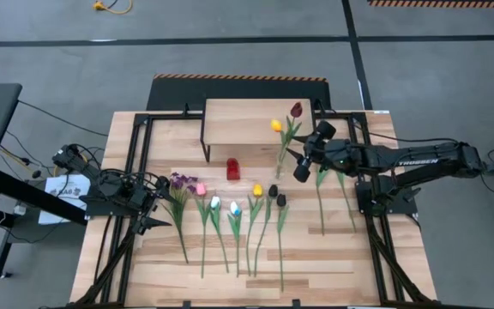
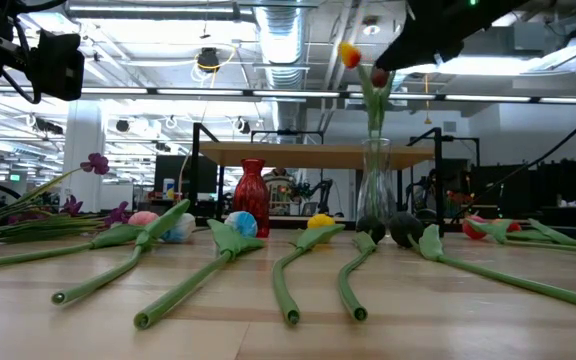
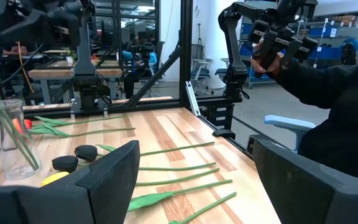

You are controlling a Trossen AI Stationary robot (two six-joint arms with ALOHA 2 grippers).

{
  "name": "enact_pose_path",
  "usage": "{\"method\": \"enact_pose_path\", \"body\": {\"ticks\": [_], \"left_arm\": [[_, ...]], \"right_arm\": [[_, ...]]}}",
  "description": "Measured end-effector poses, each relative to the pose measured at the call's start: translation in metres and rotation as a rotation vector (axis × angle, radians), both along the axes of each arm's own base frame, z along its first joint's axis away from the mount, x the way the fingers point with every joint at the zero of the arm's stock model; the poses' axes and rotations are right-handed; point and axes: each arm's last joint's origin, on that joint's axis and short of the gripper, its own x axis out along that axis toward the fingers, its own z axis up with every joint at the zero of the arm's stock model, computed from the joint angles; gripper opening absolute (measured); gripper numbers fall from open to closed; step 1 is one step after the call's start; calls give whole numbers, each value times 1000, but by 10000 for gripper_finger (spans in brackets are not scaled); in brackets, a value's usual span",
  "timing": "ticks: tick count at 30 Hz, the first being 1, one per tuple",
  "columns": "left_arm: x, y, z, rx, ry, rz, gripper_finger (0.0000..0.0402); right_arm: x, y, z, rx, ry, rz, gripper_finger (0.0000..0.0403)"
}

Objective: Pick and place flowers into a vace then onto a shelf
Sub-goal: Put the red flower into the transparent vase

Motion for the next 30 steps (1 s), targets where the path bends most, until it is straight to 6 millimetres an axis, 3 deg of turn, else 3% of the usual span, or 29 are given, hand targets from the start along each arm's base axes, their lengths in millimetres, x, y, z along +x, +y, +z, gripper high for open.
{"method": "enact_pose_path", "body": {"ticks": [14,30], "left_arm": [[0,0,0,0,0,0,302],[0,0,0,0,0,0,302]], "right_arm": [[-16,1,-25,268,140,-151,170],[-32,7,-42,573,309,-183,161]]}}
